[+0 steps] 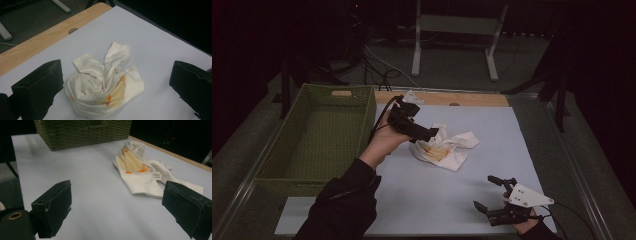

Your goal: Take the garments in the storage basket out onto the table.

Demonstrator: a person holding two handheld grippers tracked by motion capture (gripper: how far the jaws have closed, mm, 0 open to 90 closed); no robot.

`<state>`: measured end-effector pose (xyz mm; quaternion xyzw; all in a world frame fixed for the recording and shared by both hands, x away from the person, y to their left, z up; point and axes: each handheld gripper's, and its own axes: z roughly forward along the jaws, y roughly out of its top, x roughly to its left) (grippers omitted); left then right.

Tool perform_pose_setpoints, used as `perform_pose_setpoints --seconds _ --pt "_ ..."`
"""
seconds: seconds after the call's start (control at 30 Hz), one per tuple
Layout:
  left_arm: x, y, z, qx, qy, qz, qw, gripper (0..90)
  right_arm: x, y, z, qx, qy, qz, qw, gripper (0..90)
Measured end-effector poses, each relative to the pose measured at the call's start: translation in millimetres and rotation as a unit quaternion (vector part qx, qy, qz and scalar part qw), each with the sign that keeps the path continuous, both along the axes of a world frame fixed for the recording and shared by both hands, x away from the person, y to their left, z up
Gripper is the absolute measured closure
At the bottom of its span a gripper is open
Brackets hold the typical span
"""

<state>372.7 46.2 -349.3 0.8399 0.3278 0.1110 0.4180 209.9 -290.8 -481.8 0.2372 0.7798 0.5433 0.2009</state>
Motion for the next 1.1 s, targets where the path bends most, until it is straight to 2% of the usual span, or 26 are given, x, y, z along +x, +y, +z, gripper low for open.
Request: perform_pose_setpoints --seconds 0.1,0.17,0.37,0.5,0.67,0.9,1.1 --pt "-5.8 3.4 -2.9 0.004 -0.003 -0.004 1.0000 0.1 0.8 -2.8 2.1 0.014 0.004 -0.004 0.9999 9.1" --pt "-9.2 5.5 -6.0 0.007 0.001 -0.008 0.9999 0.1 0.6 -3.6 2.9 0.015 0.000 -0.008 0.9999 9.1" --pt "-20.2 14.4 -14.7 0.015 0.001 -0.016 0.9998 0.1 -0.2 -0.7 2.0 -0.002 -0.003 -0.007 1.0000 9.1" --pt "-28.4 18.3 -23.0 0.022 0.008 -0.025 0.9994 0.1 -0.1 -0.3 1.7 -0.005 -0.003 -0.006 1.0000 9.1" --pt "-40.4 21.4 -34.5 0.012 0.015 -0.039 0.9991 0.1 -0.5 0.5 2.0 -0.003 -0.001 -0.006 1.0000 9.1" --pt "-57.0 27.7 -52.8 0.016 0.023 -0.054 0.9982 0.1 -0.5 -0.6 2.3 -0.004 -0.002 -0.006 1.0000 9.1" --pt "-70.5 33.0 -63.1 0.015 0.022 -0.064 0.9976 0.1 -0.9 0.7 1.9 -0.009 0.000 -0.002 1.0000 9.1"
